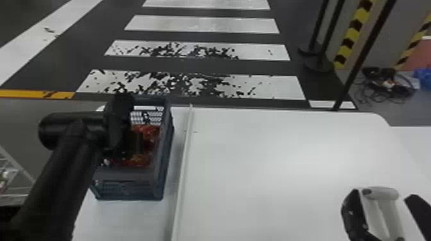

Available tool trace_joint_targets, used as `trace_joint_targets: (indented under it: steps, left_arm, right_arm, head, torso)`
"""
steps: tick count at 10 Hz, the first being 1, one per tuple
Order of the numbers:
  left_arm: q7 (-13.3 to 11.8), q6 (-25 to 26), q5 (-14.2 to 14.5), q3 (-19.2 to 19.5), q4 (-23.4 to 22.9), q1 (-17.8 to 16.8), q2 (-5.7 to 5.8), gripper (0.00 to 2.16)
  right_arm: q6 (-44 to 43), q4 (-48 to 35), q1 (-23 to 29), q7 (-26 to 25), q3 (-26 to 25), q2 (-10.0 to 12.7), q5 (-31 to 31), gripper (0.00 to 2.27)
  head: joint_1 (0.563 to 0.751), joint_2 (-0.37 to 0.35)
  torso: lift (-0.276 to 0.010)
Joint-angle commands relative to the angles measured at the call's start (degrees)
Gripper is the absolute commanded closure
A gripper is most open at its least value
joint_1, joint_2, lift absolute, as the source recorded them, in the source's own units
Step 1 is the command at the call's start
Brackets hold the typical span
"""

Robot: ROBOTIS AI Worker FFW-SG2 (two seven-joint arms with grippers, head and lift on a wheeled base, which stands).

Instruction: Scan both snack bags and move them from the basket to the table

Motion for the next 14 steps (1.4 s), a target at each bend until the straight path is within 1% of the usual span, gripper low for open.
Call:
trace_joint_targets:
  steps: [1, 2, 3, 4, 7, 10, 11, 13, 14]
  left_arm:
    - [1.1, -0.3, 0.0, -1.0, -4.4, 3.1, 0.01, 2.14]
    - [2.7, -1.4, 0.4, -1.1, -7.8, 5.2, -0.25, 2.15]
    - [1.4, -0.5, 0.1, -1.5, -9.9, 6.3, -0.25, 2.14]
    - [1.3, 0.7, 0.2, -1.5, -11.4, 6.7, -0.25, 2.14]
    - [1.9, 5.1, 0.5, -1.0, -20.8, 9.8, 0.10, 2.14]
    - [2.0, 8.5, 0.5, -0.5, -26.7, 11.3, 0.36, 2.14]
    - [2.6, 10.2, 0.1, -0.6, -28.8, 12.1, 0.36, 2.14]
    - [2.7, 12.3, -0.6, -0.9, -29.9, 12.3, 0.45, 2.14]
    - [4.3, 13.9, -1.0, -1.3, -30.8, 12.3, 0.45, 2.14]
  right_arm:
    - [-1.1, 0.0, 0.5, 0.0, 0.0, 0.0, 0.0, 0.11]
    - [-2.0, -0.2, 0.9, 0.0, 0.0, 0.0, 0.0, 0.11]
    - [-2.9, -0.3, 1.4, 0.0, -0.1, 0.2, 0.0, 0.11]
    - [-3.6, -0.4, 1.8, 0.0, -0.1, 0.2, 0.2, 0.11]
    - [-5.5, -0.8, 2.6, 0.0, 0.0, 0.4, 0.4, 0.11]
    - [-5.7, -1.0, 3.0, 0.0, 0.1, 0.7, 0.5, 0.11]
    - [-5.7, -1.2, 3.1, 0.0, 0.1, 0.7, 0.5, 0.11]
    - [-6.0, -1.2, 3.3, 0.0, 0.3, 0.7, 0.5, 0.11]
    - [-6.0, -1.2, 3.6, 0.0, 0.3, 0.7, 0.4, 0.11]
  head:
    - [0.695, 0.009]
    - [0.695, 0.009]
    - [0.695, 0.004]
    - [0.695, -0.004]
    - [0.695, -0.020]
    - [0.695, -0.021]
    - [0.695, -0.021]
    - [0.695, -0.019]
    - [0.695, -0.018]
  torso:
    - [-0.098]
    - [-0.098]
    - [-0.098]
    - [-0.098]
    - [-0.098]
    - [-0.098]
    - [-0.098]
    - [-0.098]
    - [-0.098]
